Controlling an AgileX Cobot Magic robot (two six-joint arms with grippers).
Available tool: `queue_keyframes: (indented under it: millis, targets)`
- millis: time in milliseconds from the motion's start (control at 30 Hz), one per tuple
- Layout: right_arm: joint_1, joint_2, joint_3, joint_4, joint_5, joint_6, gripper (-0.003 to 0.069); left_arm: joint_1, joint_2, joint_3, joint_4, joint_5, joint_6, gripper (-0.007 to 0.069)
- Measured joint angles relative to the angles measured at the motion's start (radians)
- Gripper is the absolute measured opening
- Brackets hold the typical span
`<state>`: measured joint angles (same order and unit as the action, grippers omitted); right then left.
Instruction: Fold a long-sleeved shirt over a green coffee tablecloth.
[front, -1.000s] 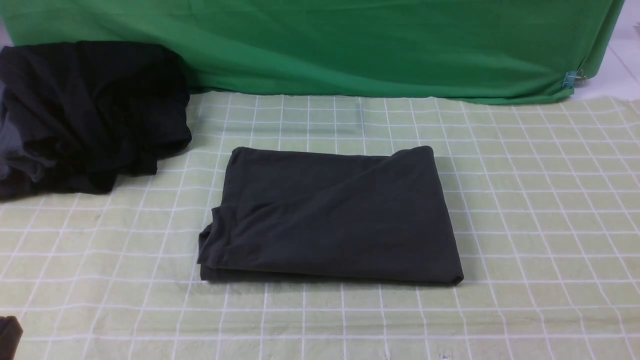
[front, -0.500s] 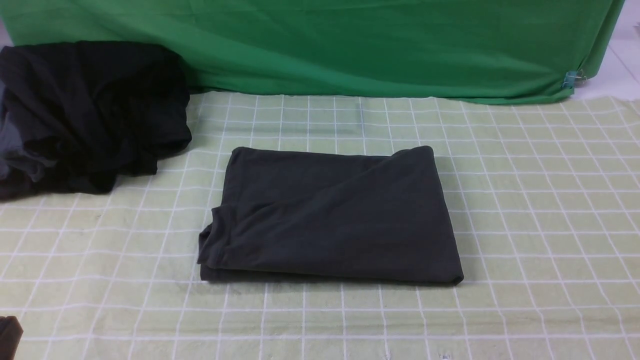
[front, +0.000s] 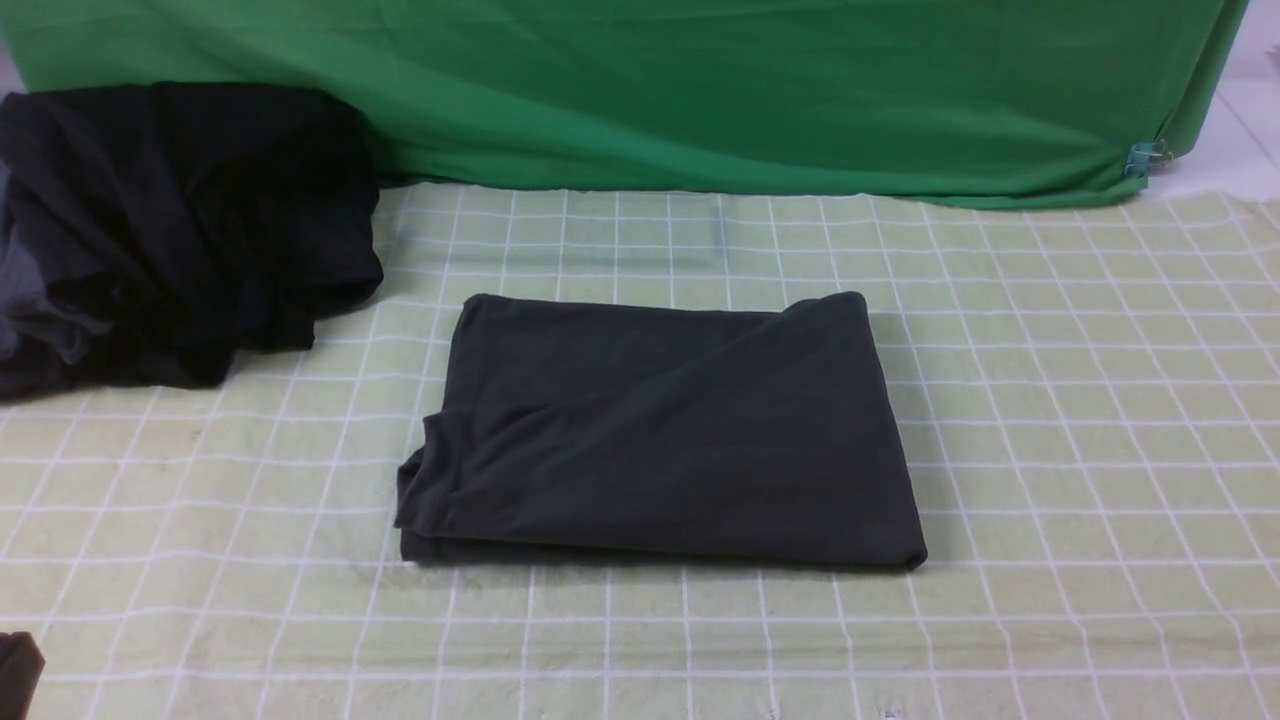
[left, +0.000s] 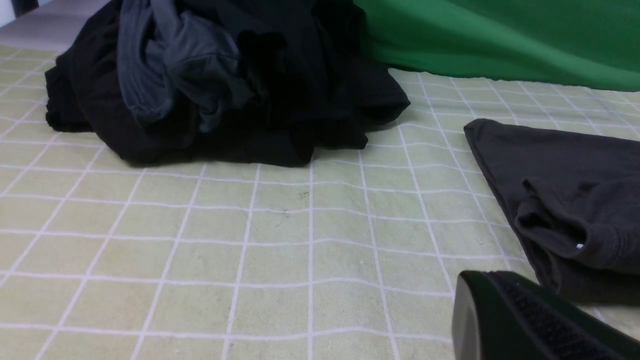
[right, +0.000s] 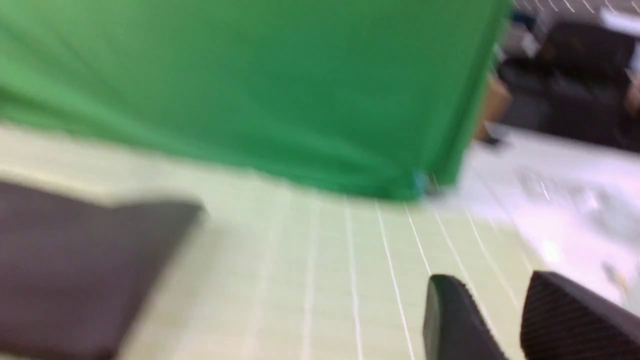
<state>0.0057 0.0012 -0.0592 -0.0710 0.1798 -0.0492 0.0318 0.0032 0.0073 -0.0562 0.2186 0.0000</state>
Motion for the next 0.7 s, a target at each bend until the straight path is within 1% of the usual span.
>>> queue_keyframes:
  millis: [67,133,367,700]
  targets:
    - [-0.029,0.001,0.053,0.000,0.022,-0.006,0.0219,0.000,0.000,0.000,0.001,0.000,0.000,0.0003]
    - [-0.032,0.001,0.067,0.001,0.059,-0.020,0.0225,0.000,-0.001,0.000,0.002,0.000,0.000,0.0003]
    - [0.008,0.001,0.067,0.002,0.065,-0.022,0.0235,0.000,-0.001,0.000,0.002,0.000,0.000,0.0003]
    - [0.012,0.001,0.067,0.002,0.065,-0.022,0.0239,0.000,-0.002,0.000,0.002,0.000,0.000,0.0003]
